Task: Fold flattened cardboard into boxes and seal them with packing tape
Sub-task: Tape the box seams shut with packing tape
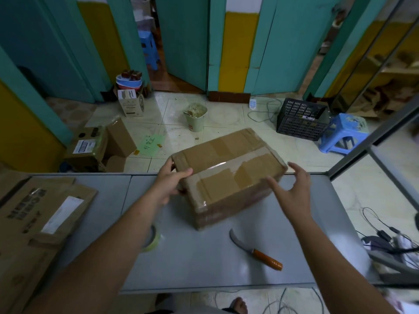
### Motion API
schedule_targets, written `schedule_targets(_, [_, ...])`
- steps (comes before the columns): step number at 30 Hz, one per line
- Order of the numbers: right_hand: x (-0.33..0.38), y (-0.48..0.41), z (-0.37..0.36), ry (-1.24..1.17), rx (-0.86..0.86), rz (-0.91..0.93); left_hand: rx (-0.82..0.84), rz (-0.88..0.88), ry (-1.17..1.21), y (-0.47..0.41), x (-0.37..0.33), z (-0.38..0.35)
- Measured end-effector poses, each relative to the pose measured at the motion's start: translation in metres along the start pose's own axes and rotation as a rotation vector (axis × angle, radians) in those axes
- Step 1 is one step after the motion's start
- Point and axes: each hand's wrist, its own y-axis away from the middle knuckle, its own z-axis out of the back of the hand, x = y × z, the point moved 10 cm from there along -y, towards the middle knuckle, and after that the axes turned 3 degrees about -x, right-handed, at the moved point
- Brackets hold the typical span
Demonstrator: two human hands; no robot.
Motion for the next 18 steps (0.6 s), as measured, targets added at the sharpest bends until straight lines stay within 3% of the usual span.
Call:
schedule_targets(4, [-0.031,-0.012,-0.015,-0.079,0.218,-0.299,0.198,-0.015,-0.201,-0.016,-0.016,-0.003])
schedule_targets(7, [-0.030,-0.005,-0.035,-0.233,0.355,-0.378,0.161,-0.025,-0.244,-0.027,-0.019,-0.003])
schedule_targets(11, [-0.023,-0.003,-0.034,-0.307,0.247,-0.345,-0.041,-0.083,-0.135,-0.022,-0.018,0.007])
schedule_targets(15, [-0.022,0.005,-0.032,-0.381,0.136,-0.416,-0.382,-0.164,0.003,0.029,0.010,0.035])
schedule_targets(18, [-0.016,0.015,-0.036,-0.449,0.063,-0.480,-0.522,-0.092,0.191,0.080,0.056,0.023])
